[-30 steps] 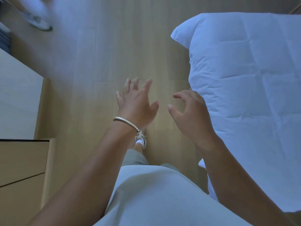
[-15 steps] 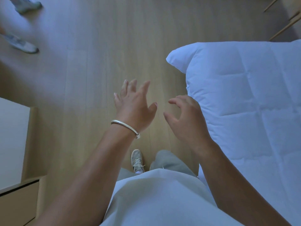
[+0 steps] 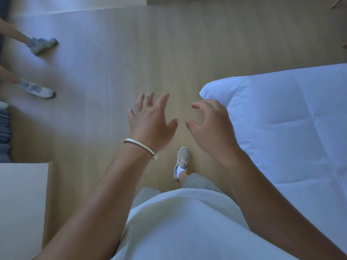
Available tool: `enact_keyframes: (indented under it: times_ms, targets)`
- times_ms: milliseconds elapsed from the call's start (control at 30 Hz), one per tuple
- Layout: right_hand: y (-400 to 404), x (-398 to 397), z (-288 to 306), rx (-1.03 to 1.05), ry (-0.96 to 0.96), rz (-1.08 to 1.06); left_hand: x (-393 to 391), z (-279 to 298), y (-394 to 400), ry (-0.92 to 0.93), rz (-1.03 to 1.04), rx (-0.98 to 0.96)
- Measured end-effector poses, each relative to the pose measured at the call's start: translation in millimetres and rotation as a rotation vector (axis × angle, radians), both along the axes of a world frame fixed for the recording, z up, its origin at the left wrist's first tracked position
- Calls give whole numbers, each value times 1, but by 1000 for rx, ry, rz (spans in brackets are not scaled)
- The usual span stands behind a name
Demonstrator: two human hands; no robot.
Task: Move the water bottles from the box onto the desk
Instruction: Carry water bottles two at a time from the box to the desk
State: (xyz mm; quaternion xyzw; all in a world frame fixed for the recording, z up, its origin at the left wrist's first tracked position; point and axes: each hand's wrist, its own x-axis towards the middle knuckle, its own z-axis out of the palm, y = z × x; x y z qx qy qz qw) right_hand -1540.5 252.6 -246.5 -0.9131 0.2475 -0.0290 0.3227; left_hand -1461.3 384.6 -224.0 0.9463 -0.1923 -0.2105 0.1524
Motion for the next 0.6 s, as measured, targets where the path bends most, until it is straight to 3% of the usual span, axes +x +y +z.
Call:
enact_keyframes:
  times_ms: [200, 600]
  targets:
    - [-69, 96, 15, 38, -12, 18, 88, 16, -78, -11, -34, 10]
    - [-198, 221, 15, 17, 14, -196, 245, 9, -214, 11, -224, -13]
